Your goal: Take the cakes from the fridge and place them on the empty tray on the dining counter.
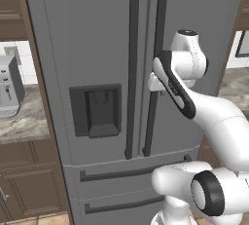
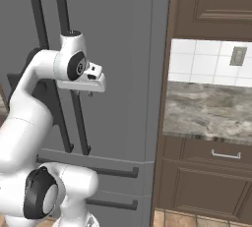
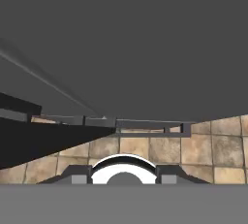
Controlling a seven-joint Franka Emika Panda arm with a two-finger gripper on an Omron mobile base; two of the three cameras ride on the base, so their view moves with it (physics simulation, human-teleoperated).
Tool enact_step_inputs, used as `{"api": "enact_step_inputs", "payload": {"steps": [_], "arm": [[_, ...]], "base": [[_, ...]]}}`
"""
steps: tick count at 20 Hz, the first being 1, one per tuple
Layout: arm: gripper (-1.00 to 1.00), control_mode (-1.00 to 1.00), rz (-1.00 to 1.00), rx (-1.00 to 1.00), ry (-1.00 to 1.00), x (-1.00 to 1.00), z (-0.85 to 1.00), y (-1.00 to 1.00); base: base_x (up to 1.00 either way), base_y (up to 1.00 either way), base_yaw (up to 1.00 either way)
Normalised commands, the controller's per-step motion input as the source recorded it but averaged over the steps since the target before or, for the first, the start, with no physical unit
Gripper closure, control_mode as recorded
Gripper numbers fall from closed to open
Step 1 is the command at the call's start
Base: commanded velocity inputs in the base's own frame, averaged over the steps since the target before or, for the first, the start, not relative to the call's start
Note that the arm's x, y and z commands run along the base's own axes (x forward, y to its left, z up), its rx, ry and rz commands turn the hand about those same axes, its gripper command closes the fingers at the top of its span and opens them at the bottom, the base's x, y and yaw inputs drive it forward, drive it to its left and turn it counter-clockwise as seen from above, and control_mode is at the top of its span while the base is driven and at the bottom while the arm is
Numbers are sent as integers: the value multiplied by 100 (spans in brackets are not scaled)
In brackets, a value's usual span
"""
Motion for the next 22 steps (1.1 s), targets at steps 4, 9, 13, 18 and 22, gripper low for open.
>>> {"api": "enact_step_inputs", "payload": {"steps": [4, 9, 13, 18, 22], "arm": [[-100, -100, 0, 0, -5, -56, -1, 0], [-100, -100, 0, 0, -18, -90, -13, 0], [-100, -100, 0, 0, -25, -66, -22, 0], [-100, -100, 0, 0, -23, -43, -28, 0], [-100, -100, 0, 0, -15, -21, -29, 0]], "base": [[0, 0, 0], [0, 0, 0], [0, 0, 0], [0, 0, 0], [0, 0, 0]]}}
